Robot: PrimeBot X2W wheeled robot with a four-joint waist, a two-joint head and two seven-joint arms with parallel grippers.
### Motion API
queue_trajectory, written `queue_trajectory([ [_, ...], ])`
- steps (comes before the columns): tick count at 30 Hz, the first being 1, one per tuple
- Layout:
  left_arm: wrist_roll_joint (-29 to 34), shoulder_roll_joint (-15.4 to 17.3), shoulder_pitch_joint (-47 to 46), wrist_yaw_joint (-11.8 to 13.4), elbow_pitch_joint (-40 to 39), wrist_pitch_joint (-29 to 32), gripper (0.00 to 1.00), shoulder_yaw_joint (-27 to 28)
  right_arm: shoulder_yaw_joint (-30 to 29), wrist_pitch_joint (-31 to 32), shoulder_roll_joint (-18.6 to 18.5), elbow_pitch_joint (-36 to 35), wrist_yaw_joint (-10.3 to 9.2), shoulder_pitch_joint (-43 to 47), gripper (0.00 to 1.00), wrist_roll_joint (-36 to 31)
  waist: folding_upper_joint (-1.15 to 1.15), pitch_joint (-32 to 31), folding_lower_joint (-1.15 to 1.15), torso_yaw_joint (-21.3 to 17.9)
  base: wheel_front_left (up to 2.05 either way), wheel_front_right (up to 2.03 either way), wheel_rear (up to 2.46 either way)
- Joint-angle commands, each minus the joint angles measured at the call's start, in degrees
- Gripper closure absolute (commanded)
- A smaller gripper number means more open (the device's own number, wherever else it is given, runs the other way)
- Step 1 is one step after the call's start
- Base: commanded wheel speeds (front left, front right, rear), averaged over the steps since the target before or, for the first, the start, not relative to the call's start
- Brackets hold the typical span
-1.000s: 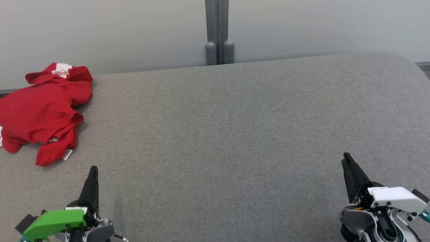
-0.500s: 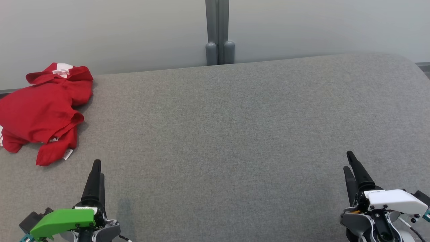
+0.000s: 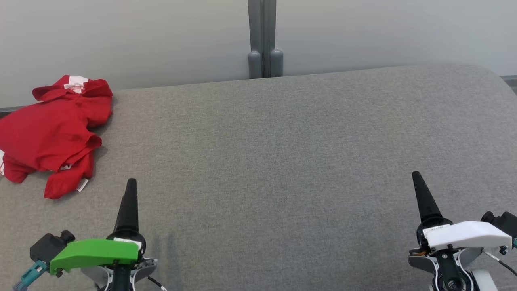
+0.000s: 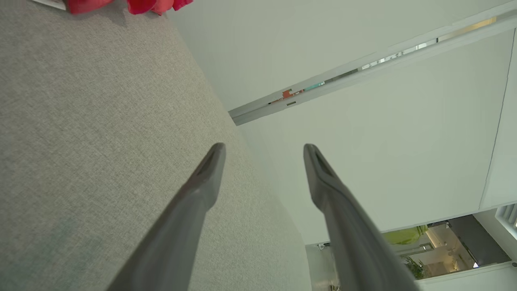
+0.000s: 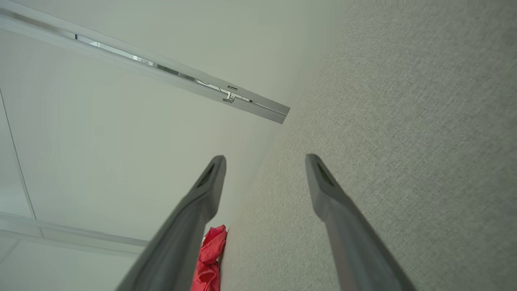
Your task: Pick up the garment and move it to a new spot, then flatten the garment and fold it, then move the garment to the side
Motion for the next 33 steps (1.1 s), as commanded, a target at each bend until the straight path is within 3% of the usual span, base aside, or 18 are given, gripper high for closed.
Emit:
queue_trajectory([
  [1, 3.0, 0.3, -0.4, 0.5, -1.5, -0.7, 0.0, -0.8, 0.3, -0.7, -0.4, -1.6, 0.02, -0.2, 0.0, -2.7, 0.0, 0.0, 0.0, 0.0, 0.0, 0.0, 0.0],
  [22, 28.4, 0.5, 1.9, 3.2, -1.4, -5.0, 0.0, -5.9, 2.4, -5.0, -0.5, -2.1, 0.02, 1.6, 0.0, -22.9, 0.0, -0.1, 0.0, 0.4, 0.0, 0.0, 0.0],
  [33, 36.8, 0.5, 3.3, 4.3, -1.6, -6.8, 0.0, -7.1, 3.6, -6.9, -0.6, -1.6, 0.03, 2.3, 0.0, -31.9, 0.0, -0.3, 0.0, 0.7, 0.0, 0.0, 0.0],
])
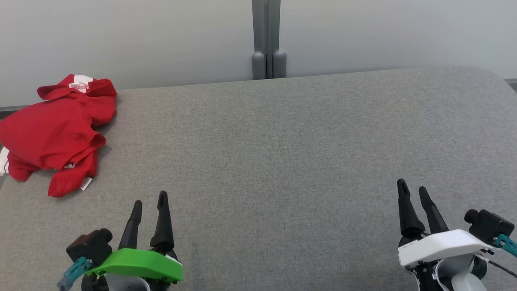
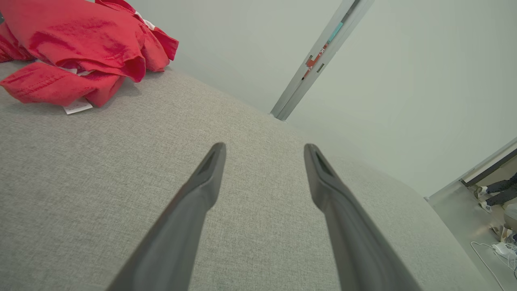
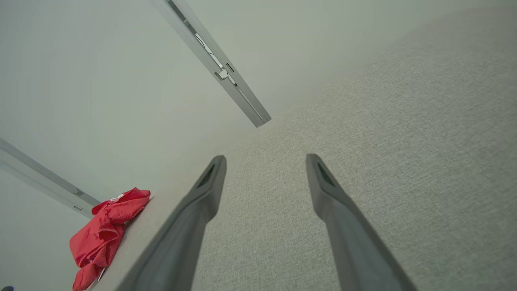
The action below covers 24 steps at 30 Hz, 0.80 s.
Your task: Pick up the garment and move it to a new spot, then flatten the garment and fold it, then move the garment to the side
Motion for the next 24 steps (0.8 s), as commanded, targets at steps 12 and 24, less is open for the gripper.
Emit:
queue_trajectory([
  [12, 8.9, 0.5, 1.2, 1.2, -0.1, -2.2, 0.0, -1.5, 1.6, -2.2, -0.4, -0.6, 0.03, 0.4, 0.0, -9.5, 0.0, -0.3, 0.0, 0.1, 0.0, 0.0, 0.0],
  [24, 15.3, 0.5, 1.8, 2.1, 0.1, -3.8, 0.0, -2.4, 2.4, -3.8, -0.4, -0.7, 0.03, 0.8, 0.0, -16.7, 0.0, -0.4, 0.0, 0.4, 0.0, 0.0, 0.0],
])
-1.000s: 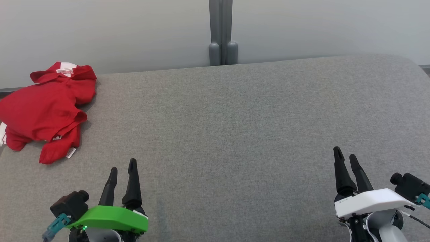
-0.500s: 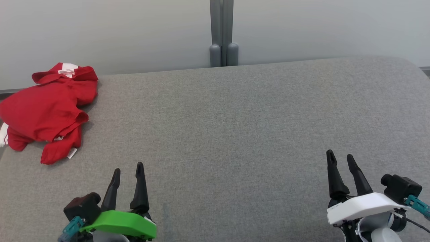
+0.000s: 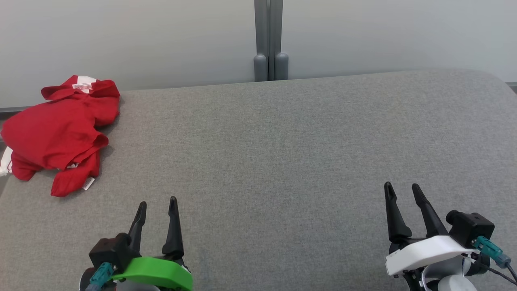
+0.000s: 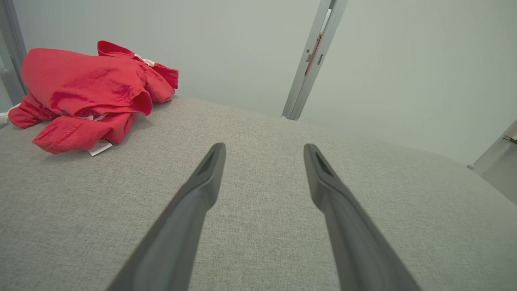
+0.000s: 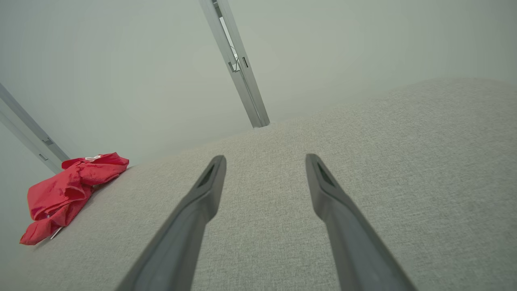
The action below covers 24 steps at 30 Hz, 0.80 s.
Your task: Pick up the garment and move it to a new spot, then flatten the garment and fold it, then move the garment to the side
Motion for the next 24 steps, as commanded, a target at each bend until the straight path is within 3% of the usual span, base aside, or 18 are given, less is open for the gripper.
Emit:
queue_trajectory([
  [1, 1.8, 0.5, 0.7, 0.4, -0.2, -0.5, 0.0, -0.2, 0.0, -0.6, -0.3, -0.6, 0.02, 0.2, 0.0, -1.6, 0.0, 0.0, 0.0, 0.0, 0.0, 0.0, 0.0],
  [24, 9.8, 0.5, 0.9, 1.0, 1.4, -3.2, 0.0, -1.0, 0.3, -3.3, -0.4, -1.5, 0.02, 0.8, 0.0, -12.2, 0.0, 0.2, 0.0, 0.4, 0.0, 0.0, 0.0],
])
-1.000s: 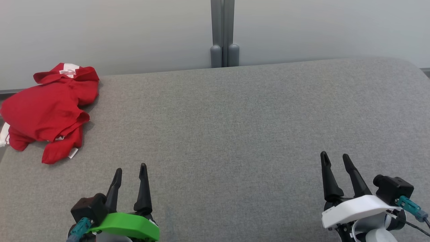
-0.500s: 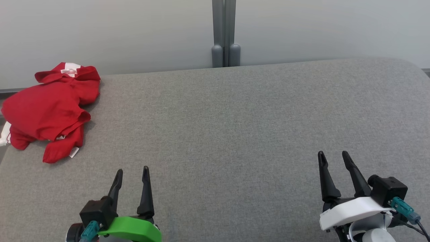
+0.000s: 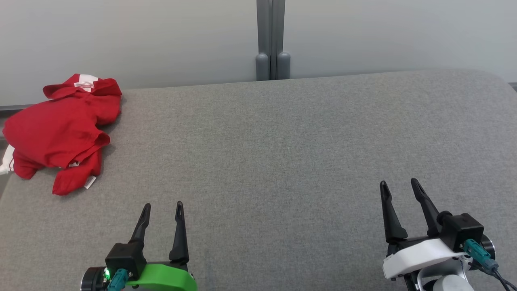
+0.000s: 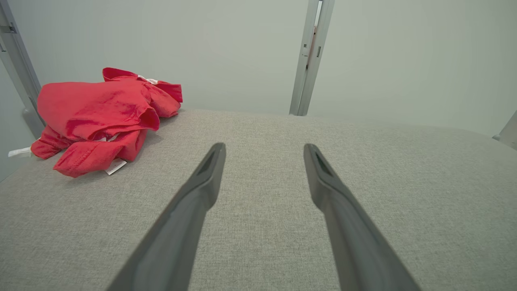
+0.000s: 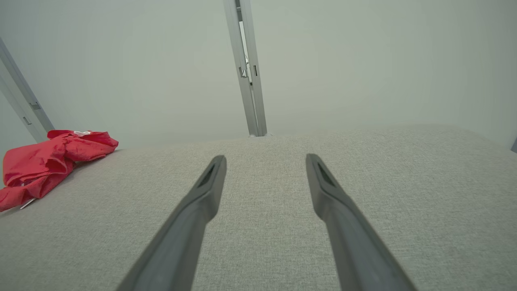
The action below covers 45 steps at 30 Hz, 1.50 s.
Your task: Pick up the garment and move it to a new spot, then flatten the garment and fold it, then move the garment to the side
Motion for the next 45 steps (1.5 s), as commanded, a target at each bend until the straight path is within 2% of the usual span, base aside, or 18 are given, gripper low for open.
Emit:
queue_trajectory([
  [1, 1.2, 0.4, 0.4, 0.3, 0.0, -0.6, 0.0, -0.1, 0.1, -0.7, -0.3, -0.5, 0.02, 0.6, 0.0, -1.3, 0.0, 0.0, 0.0, 0.0, 0.0, 0.0, 0.0],
  [15, 6.1, 0.4, 0.9, 1.0, -0.3, -2.1, 0.0, -1.2, 0.8, -2.0, -0.3, -0.1, 0.01, 1.0, 0.0, -6.1, 0.0, 0.0, 0.0, 0.2, 0.0, 0.0, 0.0],
  [35, 4.8, 0.4, 0.3, 0.8, 0.2, -1.9, 0.0, -0.9, 0.3, -2.0, -0.3, 1.1, 0.01, 0.6, 0.0, -5.0, 0.0, 0.2, 0.0, 0.7, 0.0, 0.0, 0.0],
  [40, 4.9, 0.4, -0.5, 0.7, 0.4, -1.9, 0.0, -1.0, -0.1, -2.0, -0.3, 0.4, 0.01, 0.9, 0.0, -5.0, 0.0, 0.2, 0.0, 3.0, 0.0, 0.0, 0.0],
  [45, 5.3, 0.4, -1.1, 0.6, 0.5, -1.9, 0.0, -1.2, -0.7, -2.0, -0.3, -0.2, 0.01, 1.1, 0.0, -4.9, 0.0, 0.0, 0.0, 8.7, 0.0, 0.0, 0.0],
])
